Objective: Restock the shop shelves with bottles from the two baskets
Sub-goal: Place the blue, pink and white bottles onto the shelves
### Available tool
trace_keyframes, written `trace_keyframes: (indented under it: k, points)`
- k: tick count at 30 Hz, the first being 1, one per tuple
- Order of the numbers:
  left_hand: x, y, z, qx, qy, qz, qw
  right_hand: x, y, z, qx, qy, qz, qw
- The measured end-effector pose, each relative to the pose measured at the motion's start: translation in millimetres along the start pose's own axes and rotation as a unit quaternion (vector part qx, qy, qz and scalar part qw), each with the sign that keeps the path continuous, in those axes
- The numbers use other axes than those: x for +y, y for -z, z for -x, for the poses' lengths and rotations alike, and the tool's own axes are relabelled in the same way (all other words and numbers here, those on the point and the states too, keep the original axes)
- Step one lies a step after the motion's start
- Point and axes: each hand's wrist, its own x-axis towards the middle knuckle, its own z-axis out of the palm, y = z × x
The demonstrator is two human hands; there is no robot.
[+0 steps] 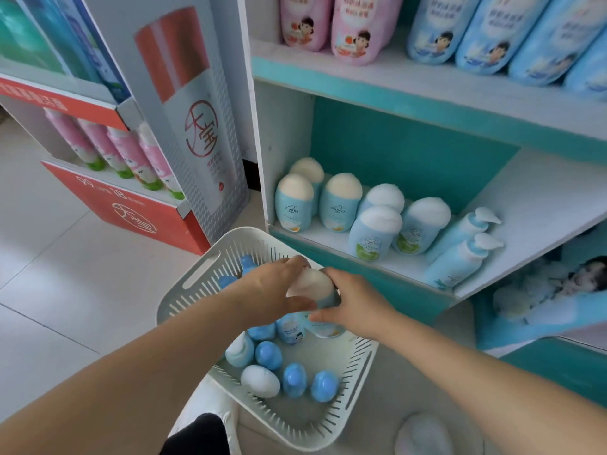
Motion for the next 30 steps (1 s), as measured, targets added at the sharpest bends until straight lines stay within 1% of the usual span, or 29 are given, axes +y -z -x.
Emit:
trace_keyframes:
  k: [3,6,10,11,13,15,16,18,19,22,24,26,30]
  points:
    - [14.5,6.7,-0.1,0.029,-0.02,0.027,0.999,-7.6,15.4,9.5,0.029,-0.003,0.014,0.999]
    - [22.3,10.6,0.1,0.041,-0.027,0.029,0.998,-13.3,26.2,12.9,0.05,0.007,0.039,0.998]
    - [24.2,12.8,-2.8,0.062,-0.022,0.034,0.997,-21.8,32.2,5.2,0.043,0.023,0.062,0.997]
    - [22.9,14.1,-4.1,0.073,-0.014,0.049,0.996,-23.3,33.0,1.4,0.038,0.021,0.064,0.997]
    - [19.4,18.9,-6.8,0.106,0.018,0.115,0.988,-26.1,35.5,-7.7,0.027,0.018,0.062,0.998]
    - [12.6,23.8,-10.2,0.127,0.06,0.18,0.974,-29.7,38.7,-17.3,0.033,0.014,0.032,0.999]
    - [7.9,23.4,-11.9,0.123,0.072,0.19,0.971,-31.6,40.7,-22.1,0.043,0.012,0.012,0.999]
    - [-3.3,19.3,-12.8,0.09,0.083,0.175,0.977,-33.0,44.4,-31.0,0.061,-0.003,-0.037,0.997]
    - [-8.1,17.2,-11.9,0.074,0.09,0.17,0.979,-33.7,46.0,-34.3,0.057,-0.013,-0.071,0.996]
    - [-20.4,14.1,-11.3,0.056,0.104,0.192,0.974,-34.6,49.3,-41.4,-0.004,-0.026,-0.192,0.981]
    - [-23.3,14.7,-12.6,0.049,0.103,0.19,0.975,-36.2,52.6,-44.9,-0.048,-0.028,-0.218,0.974]
    - [-23.9,15.2,-14.1,0.048,0.099,0.184,0.977,-37.7,57.4,-48.8,-0.059,-0.021,-0.189,0.98]
    - [-24.6,14.6,-14.4,0.058,0.103,0.157,0.98,-44.8,66.4,-54.8,-0.043,0.01,-0.061,0.997]
